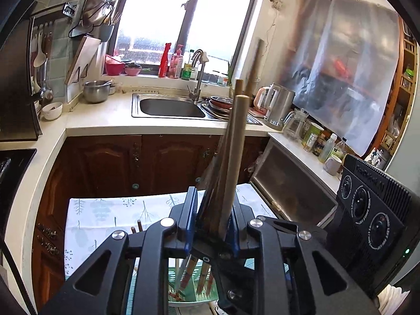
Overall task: Organize utensils
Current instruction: 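Lower the chopsticks into the holder and open both tools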
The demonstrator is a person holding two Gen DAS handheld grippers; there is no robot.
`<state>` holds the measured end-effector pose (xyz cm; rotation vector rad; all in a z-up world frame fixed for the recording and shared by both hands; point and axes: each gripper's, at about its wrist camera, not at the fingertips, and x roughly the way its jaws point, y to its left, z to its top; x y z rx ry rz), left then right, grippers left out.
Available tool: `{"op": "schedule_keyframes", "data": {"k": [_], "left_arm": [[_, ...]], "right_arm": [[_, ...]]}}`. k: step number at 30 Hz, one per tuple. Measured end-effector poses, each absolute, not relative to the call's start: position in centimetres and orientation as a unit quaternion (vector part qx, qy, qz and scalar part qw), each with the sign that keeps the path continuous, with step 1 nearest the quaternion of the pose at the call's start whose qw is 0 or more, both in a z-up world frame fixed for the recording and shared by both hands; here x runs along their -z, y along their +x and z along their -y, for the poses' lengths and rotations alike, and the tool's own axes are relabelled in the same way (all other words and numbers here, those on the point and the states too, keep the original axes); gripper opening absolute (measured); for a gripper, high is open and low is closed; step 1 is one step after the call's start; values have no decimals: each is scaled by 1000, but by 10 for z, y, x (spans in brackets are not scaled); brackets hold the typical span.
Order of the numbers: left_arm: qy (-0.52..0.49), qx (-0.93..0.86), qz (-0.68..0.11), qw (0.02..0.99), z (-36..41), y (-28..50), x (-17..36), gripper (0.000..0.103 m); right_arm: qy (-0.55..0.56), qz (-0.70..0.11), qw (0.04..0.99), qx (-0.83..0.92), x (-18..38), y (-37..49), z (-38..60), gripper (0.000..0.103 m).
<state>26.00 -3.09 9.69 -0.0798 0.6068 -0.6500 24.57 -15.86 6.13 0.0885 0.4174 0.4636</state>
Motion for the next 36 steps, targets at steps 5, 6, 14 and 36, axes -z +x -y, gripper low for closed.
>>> {"op": "schedule_keyframes", "data": {"k": [5,6,14,36], "left_arm": [[-41,308,-306,900,26,264,-91,20],[-40,304,-308,901,25,265,-87,20],[-35,286,-325,901,9,273,-58,20],[-34,271,-374,886,-10,253,-18,50]], "right_arm": [[37,-211,949,-231,-58,243,155,6],[37,-213,948,-234,-53,245,153,6],[9,-217,945,-243,-19,254,130,6],[-17,-280,925,-257,25,220,141,18]]}}
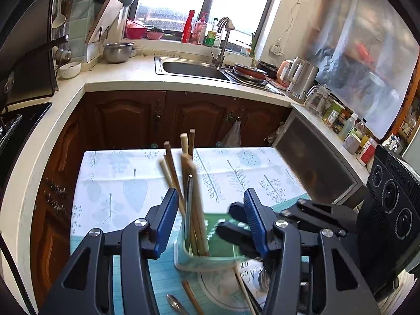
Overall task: Organize utensils
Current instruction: 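Withdraw both tools and lower them toward the remaining chopsticks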
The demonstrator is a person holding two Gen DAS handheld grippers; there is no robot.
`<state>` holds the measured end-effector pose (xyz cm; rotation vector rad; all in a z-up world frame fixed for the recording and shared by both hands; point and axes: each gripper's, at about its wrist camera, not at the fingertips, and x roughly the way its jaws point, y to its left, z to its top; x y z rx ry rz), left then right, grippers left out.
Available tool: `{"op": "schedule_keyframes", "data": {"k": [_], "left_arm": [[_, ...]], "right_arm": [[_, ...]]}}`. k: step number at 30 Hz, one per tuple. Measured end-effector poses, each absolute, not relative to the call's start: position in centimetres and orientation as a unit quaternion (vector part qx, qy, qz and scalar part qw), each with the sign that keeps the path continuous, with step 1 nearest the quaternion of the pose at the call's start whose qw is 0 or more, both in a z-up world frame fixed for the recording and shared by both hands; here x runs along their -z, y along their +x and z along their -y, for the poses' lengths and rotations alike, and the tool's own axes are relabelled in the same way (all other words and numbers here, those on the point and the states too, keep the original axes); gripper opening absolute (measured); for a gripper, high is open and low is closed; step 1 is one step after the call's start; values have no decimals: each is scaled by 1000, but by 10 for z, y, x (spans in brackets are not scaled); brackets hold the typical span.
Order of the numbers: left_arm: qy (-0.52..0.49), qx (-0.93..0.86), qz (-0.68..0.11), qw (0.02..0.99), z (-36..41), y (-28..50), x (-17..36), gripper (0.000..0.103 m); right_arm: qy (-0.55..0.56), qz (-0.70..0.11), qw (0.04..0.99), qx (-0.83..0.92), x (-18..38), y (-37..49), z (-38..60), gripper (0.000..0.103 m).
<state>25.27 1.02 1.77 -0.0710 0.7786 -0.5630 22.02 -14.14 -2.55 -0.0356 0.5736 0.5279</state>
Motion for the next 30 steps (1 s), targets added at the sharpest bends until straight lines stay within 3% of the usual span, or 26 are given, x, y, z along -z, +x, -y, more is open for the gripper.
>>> {"op": "schedule_keyframes", "data": {"k": [9,16,21,30], "left_arm": [[-41,252,-388,886,-31,212,-18,50],[-35,237,-400,885,-32,159,-5,61],[-46,235,-437,867,-24,129,29,61],[-76,248,-526,810,13,112,107,61]], "right_arm": [[30,-326,909,-258,39,165,174,22],[54,-412,883,-217,72,116,201,23],[86,-468,860,-185,108,86,223,23],[120,-500,844,-149,150,60,245,23]]}}
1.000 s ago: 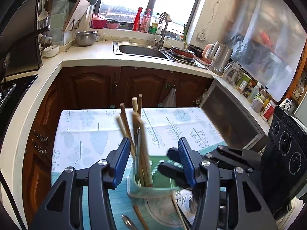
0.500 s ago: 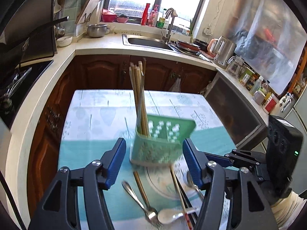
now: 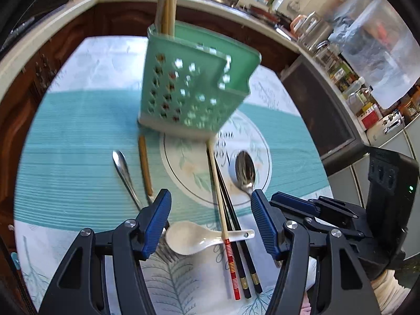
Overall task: Organize utensils
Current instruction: 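Withdraw both tools and lower them toward the remaining chopsticks, then grasp the red-banded chopstick with the left tool, then lower the right tool onto the black chopsticks and close on them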
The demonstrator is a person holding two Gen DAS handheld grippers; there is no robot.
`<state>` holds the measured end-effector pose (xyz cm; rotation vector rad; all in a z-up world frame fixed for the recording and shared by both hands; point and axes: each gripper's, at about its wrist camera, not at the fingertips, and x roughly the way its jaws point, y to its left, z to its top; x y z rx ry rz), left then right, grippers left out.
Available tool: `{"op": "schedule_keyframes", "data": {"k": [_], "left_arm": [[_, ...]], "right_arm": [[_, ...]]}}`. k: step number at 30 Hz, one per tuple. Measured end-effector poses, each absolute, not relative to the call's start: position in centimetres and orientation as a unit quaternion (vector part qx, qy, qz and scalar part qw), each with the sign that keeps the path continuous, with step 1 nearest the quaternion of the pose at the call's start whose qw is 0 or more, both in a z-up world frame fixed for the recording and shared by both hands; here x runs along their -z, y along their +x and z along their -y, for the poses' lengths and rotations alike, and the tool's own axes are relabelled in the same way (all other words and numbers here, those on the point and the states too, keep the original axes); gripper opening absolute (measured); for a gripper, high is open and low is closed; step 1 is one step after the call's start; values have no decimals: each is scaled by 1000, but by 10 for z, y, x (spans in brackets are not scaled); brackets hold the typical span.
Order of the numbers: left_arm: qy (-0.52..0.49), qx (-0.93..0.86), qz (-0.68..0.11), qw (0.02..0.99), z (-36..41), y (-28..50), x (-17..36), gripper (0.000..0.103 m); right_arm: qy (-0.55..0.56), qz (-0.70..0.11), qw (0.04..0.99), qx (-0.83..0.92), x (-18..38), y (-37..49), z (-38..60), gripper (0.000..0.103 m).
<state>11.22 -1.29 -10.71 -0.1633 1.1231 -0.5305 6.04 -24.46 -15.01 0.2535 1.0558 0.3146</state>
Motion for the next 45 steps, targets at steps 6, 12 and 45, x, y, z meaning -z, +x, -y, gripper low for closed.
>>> {"op": "schedule_keyframes", "data": {"k": [6,12,45], "left_arm": [[-69,248,-566,783,47,119,140,49],[-32,236,-602,762,70,124,162,40],[-74,197,-619,756,42,112,166,3]], "right_arm": [[133,-518,833,-146,178,47,254,23],[157,-523,825,-149,195,43,262,23],[129,-542,792,-248,213,33,212,23]]}}
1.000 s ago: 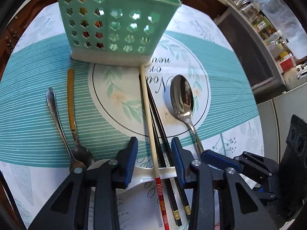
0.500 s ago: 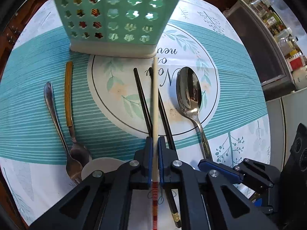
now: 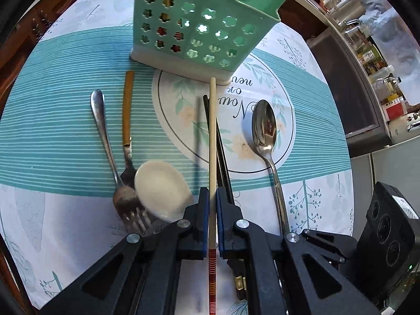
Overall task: Organize utensils
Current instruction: 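Lower the right tool onto the black chopsticks and close on them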
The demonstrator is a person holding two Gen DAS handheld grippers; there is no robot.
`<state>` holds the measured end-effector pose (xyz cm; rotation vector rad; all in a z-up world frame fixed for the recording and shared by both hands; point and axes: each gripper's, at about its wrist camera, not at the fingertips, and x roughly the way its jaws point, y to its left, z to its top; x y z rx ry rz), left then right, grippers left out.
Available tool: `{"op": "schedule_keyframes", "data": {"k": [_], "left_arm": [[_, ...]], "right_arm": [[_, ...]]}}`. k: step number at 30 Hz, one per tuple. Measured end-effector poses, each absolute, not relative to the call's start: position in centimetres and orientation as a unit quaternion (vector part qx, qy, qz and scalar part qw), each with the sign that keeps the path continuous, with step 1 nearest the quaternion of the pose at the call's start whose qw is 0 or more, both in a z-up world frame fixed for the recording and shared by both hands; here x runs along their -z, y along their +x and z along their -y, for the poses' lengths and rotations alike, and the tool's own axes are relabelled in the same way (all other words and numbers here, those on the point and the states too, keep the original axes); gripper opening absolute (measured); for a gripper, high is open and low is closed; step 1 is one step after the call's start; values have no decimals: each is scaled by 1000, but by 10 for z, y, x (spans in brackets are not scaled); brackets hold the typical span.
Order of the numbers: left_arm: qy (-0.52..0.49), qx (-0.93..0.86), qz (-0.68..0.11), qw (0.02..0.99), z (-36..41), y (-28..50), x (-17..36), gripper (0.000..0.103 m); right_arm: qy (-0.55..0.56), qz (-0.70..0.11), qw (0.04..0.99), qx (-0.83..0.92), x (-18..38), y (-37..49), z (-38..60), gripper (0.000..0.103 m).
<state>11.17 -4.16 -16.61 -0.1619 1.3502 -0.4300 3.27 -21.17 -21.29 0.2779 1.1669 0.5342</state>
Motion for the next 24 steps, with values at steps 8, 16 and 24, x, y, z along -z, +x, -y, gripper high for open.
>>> {"op": "schedule_keyframes", "data": {"k": [8,16,24], "left_arm": [[-96,201,-607,763,23,103,159,3],[-106,205,-601,765,8,97,159,3],[-118,217,-588,770,-8,93,156,3]], "right_arm": [[91,-560,770,-290,211,14,183,23],[68,-551,781,-286,200,5,170,23],[86,-564,790,-224,200,20,190,23]]}}
